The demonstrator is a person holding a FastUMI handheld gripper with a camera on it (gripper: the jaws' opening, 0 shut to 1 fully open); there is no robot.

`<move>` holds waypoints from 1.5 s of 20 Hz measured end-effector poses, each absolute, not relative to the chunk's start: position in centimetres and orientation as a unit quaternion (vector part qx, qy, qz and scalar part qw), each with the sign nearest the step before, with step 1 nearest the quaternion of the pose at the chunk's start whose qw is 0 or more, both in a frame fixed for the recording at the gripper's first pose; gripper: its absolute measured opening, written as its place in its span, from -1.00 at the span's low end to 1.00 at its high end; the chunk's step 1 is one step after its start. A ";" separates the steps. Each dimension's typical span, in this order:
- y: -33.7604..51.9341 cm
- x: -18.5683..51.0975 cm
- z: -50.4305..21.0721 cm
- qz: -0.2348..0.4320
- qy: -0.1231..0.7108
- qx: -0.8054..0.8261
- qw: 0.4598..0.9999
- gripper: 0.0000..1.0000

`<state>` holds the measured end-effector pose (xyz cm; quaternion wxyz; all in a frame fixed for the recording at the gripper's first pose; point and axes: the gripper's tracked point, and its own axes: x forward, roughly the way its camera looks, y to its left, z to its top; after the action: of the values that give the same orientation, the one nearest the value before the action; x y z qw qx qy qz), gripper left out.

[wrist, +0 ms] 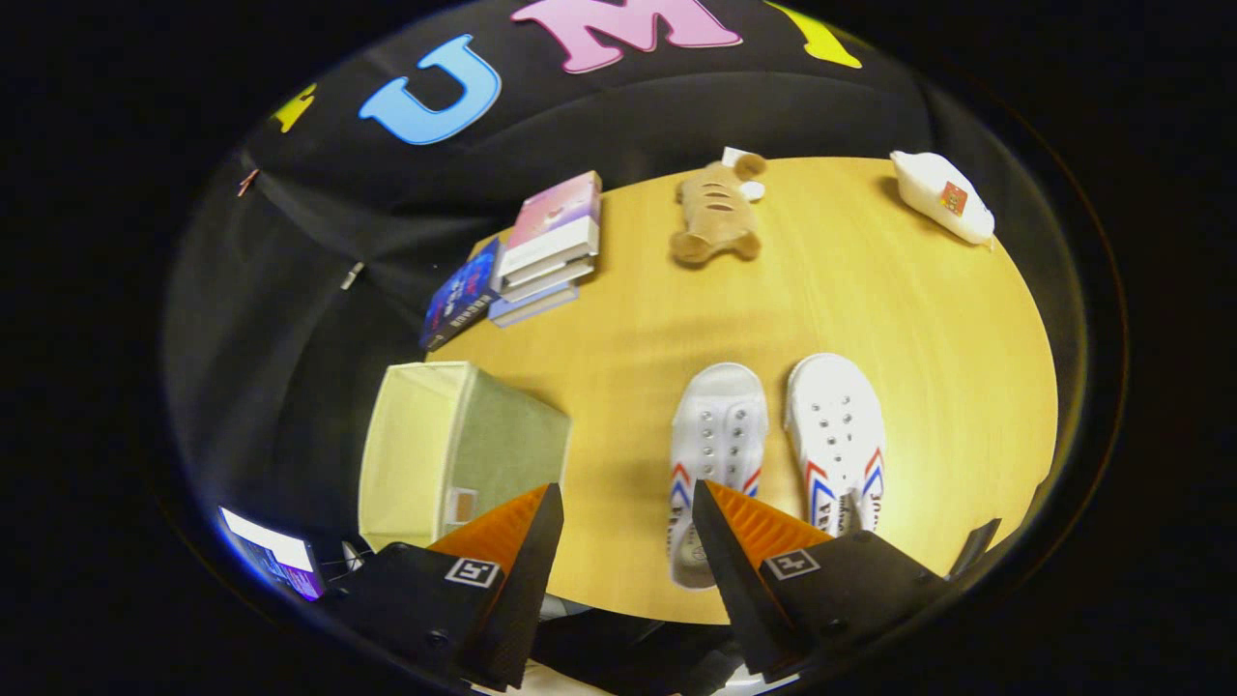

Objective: Open the storage box then place both shoes into the box .Put the left shoe in first, then the right shoe, with the right side of both shoes facing outward in a uniform manner.

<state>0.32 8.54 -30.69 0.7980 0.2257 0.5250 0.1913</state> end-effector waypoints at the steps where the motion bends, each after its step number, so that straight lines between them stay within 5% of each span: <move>1: 7.9 0.3 -31.9 0.181 0.542 0.220 0.790 0.61; 7: 5.9 0.0 -39.5 0.144 0.620 0.159 0.755 0.26; 16: 8.0 0.7 -44.5 0.166 0.649 0.138 0.730 0.10; 17: 8.5 0.7 -44.7 0.170 0.652 0.138 0.725 -0.12; 20: 7.8 0.6 -44.7 0.153 0.668 0.145 0.713 -0.33; 21: 7.8 0.6 -44.7 0.149 0.674 0.157 0.707 -0.69; 23: 7.8 0.5 -44.1 0.154 0.678 0.178 0.697 -0.84; 30: 7.2 -0.6 -41.1 0.146 0.658 0.204 0.710 -0.85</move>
<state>-0.60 7.23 -41.09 0.7102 0.2043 0.6577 0.1461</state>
